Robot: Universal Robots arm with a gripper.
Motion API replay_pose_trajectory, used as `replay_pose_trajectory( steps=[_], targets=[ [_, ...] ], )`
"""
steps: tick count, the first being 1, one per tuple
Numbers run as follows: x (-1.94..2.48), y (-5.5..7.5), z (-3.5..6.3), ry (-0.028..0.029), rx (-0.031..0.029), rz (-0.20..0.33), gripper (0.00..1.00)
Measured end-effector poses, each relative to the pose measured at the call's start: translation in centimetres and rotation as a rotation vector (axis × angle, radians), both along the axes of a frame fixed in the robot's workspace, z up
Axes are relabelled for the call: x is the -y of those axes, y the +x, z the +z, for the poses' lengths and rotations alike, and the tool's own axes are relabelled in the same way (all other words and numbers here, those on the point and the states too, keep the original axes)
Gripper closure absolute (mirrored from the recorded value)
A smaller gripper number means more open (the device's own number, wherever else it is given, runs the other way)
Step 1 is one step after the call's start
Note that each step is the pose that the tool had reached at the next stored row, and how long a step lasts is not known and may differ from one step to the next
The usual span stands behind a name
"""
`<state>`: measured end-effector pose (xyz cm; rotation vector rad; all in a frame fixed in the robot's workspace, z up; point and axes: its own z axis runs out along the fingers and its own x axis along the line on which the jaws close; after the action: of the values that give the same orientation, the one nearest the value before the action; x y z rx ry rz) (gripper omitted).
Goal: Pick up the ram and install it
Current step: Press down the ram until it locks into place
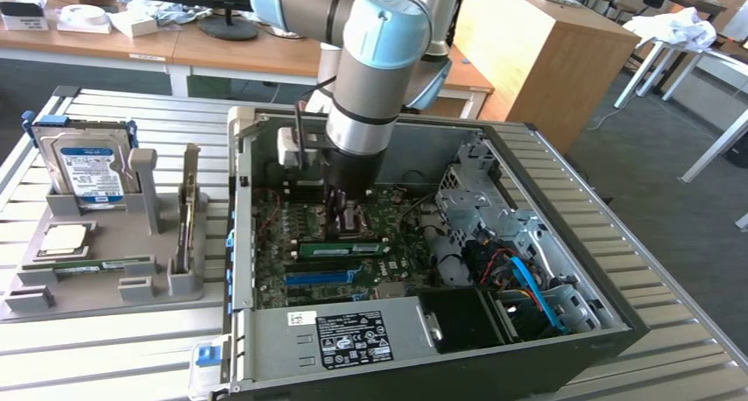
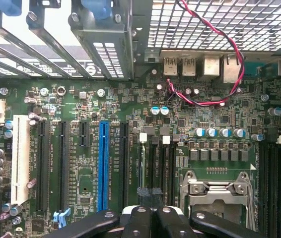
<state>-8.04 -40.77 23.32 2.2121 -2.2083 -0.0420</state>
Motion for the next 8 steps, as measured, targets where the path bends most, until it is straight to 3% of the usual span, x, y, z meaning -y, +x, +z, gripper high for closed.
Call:
replay_pose_trajectory(
  steps=[8],
  targets=[
    [0.05, -0.19, 0.00, 0.0000, 0.0002, 0.000, 0.90]
  ],
)
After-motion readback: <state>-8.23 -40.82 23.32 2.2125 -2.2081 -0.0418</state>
